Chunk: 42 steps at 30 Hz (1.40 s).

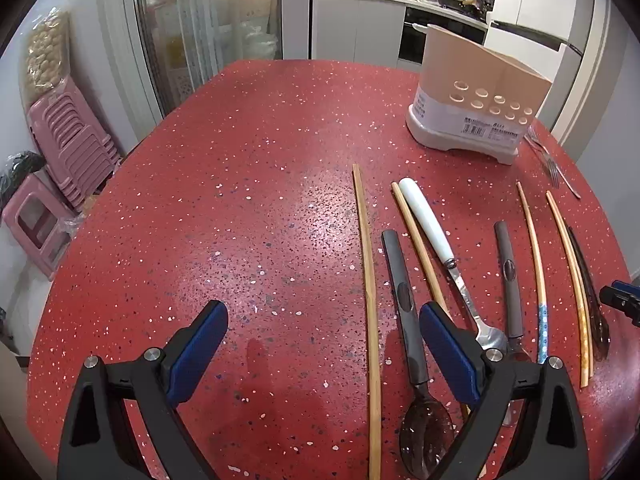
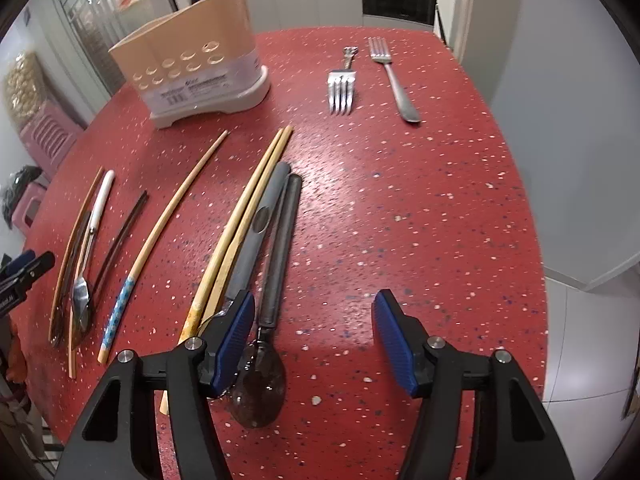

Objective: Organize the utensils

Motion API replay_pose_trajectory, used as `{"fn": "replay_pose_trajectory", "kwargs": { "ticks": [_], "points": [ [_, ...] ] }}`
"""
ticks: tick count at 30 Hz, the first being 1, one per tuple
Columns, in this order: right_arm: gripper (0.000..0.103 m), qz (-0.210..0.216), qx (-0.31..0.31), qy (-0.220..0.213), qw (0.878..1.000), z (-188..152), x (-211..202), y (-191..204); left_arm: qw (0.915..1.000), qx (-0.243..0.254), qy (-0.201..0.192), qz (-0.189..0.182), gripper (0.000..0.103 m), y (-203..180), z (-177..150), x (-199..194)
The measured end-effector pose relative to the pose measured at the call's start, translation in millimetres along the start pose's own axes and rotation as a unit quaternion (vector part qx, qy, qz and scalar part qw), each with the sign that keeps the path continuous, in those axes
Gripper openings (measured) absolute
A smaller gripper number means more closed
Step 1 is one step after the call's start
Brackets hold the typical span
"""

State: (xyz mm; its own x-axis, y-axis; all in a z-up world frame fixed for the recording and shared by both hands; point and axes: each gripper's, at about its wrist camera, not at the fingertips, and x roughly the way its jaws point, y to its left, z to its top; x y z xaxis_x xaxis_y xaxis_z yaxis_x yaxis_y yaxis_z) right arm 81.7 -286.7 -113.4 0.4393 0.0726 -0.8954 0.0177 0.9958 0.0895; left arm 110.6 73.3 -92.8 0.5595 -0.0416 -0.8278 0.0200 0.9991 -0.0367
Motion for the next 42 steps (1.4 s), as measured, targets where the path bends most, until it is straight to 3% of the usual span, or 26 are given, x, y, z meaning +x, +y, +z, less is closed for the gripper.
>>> {"fn": "replay_pose_trajectory", "kwargs": {
  "ticks": [7,9,20,27,29,31,33,42],
  "points": [
    [0.064,-0.012,-0.022,0.014,1.0,5.2,8.4,10.7,0.9998,0.009,0.017,0.01,0.103,2.4,3.7,11.7],
    [0.056,-0.028,-0.025,0.017,0.999,7.1,10.1,8.6,0.9996,0.014,0.022,0.01,0.103,-0.5,4.7,16.7],
    [0.055,-0.038,-0.049,0.052,0.997,33.3,24.1,17.1,0.9987,0.034,0.038,-0.007,0.103,-17.8,27.9,41.9],
    [0.055,-0.036,-0.064,0.103,0.992,56.7,35.9,20.8,0.9961,0.061,0.057,-0.028,0.08,-35.6,50.3,52.8],
    [0.053,-0.034,-0.068,0.11,0.991,60.9,37.6,20.4,0.9942,0.079,0.061,-0.038,0.057,-42.6,54.5,51.9],
    [0.045,-0.034,-0.07,0.115,0.99,65.0,38.6,19.6,0.9927,0.09,0.066,-0.045,0.043,-49.0,57.7,52.2],
    [0.013,-0.028,-0.068,0.12,0.99,68.3,37.1,17.5,0.9923,0.089,0.068,-0.052,0.043,-49.7,60.1,52.8],
    [0.013,-0.024,-0.075,0.111,0.991,68.8,37.6,15.6,0.996,0.046,0.053,-0.055,0.043,-21.8,45.4,38.3]
  ]
}}
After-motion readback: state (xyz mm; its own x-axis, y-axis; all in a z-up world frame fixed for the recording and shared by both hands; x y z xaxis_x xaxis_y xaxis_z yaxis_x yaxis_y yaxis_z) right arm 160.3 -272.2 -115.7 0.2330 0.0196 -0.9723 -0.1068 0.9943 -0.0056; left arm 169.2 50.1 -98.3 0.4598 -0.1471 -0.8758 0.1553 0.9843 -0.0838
